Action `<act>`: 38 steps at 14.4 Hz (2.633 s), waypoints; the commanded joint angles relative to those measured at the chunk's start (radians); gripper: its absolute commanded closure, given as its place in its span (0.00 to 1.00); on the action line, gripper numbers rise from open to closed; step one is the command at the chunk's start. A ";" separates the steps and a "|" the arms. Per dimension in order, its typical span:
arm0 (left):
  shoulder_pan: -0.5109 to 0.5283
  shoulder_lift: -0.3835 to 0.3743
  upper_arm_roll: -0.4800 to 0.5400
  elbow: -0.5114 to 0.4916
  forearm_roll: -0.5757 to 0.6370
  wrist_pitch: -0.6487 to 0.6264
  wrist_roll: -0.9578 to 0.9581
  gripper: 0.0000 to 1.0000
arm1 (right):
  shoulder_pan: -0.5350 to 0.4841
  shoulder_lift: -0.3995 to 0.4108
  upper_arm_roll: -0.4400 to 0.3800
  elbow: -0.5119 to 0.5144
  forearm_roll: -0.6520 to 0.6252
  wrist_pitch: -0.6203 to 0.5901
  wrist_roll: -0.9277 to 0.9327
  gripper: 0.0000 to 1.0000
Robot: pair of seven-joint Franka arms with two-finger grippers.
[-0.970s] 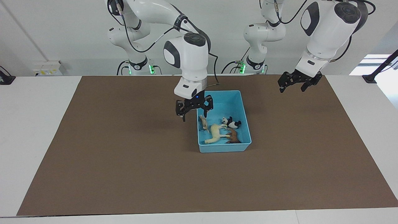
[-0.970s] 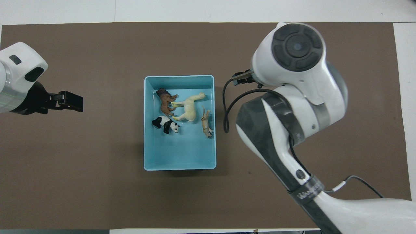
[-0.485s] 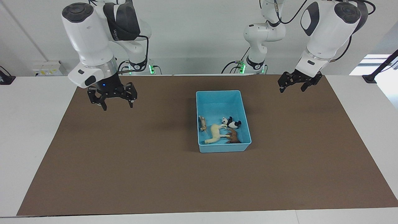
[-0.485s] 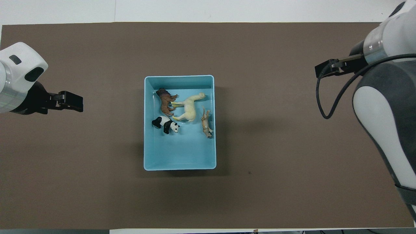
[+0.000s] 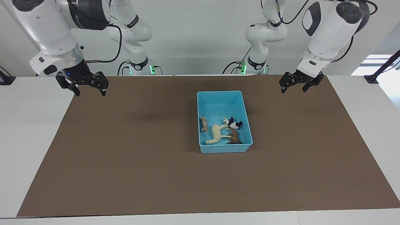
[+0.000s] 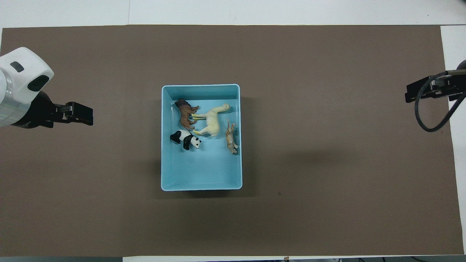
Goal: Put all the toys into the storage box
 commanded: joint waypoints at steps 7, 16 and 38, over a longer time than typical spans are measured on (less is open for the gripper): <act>0.010 -0.006 -0.002 -0.008 -0.008 0.010 0.008 0.00 | -0.057 -0.048 0.009 -0.071 0.014 0.028 -0.012 0.00; 0.008 -0.006 -0.002 -0.006 -0.007 0.010 0.008 0.00 | -0.053 -0.049 0.009 -0.077 0.008 0.049 -0.017 0.00; 0.008 -0.006 -0.002 -0.008 -0.008 0.010 0.008 0.00 | -0.045 -0.054 0.010 -0.082 0.006 0.045 -0.017 0.00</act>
